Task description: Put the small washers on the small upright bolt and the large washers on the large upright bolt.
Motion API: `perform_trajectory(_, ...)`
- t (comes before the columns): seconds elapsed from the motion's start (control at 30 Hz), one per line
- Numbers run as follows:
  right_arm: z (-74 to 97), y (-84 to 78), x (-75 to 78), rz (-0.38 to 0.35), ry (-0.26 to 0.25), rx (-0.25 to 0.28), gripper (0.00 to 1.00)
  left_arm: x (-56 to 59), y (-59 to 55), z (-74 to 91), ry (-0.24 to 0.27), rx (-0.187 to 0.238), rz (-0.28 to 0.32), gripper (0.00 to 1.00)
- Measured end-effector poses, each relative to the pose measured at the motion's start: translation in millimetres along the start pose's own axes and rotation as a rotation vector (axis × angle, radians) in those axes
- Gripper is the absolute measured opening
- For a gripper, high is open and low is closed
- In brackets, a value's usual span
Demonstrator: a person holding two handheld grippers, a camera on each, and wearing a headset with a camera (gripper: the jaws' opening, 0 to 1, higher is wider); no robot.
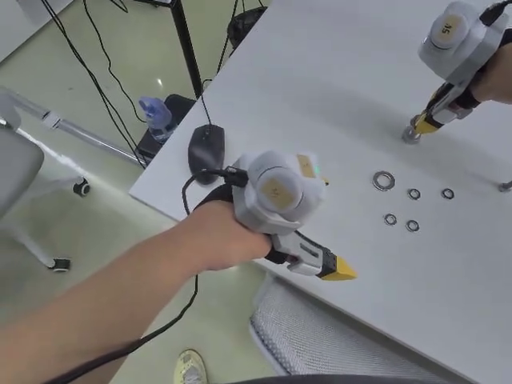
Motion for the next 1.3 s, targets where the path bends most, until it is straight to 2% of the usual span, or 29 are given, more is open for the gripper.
perform_trajectory(0.33, -22.9, 2.5, -3.1, -0.010, -0.021, 0.008, 0.22, 1.2, -2.5, 0.6, -0.003, -0.010, 0.001, 0.80)
perform_trajectory(0.5, -19.4, 2.7, -3.3, -0.005, -0.015, 0.000, 0.22, 0.8, -1.8, 1.2, 0.002, -0.008, 0.001, 0.80)
perform_trajectory(0.63, -22.6, 3.0, 3.8, -0.017, -0.003, 0.004, 0.22, 0.3, -1.0, 1.3, 0.010, -0.013, -0.011, 0.81)
perform_trajectory(0.7, -26.9, 3.1, 1.8, -0.015, -0.003, 0.004, 0.22, 0.8, -1.0, 1.1, 0.010, -0.018, -0.020, 0.81)
perform_trajectory(1.1, -25.4, 0.9, 0.4, -0.006, -0.003, 0.015, 0.24, 2.3, -0.8, 2.3, 0.019, -0.021, -0.013, 0.82)
perform_trajectory(1.3, -19.8, -0.2, 0.7, -0.001, -0.002, 0.029, 0.29, 5.7, -0.5, 1.2, 0.013, -0.017, -0.013, 0.82)
Point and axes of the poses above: the centre of the closed fingertips' face, and the gripper's own axes: z roughly backward along the fingers, x roughly to its right, y roughly out of its top, the point moved 5 cm from there along z, roughly backward along the fingers, and after that the axes turned 11 degrees about -x, right-handed, at the moved point
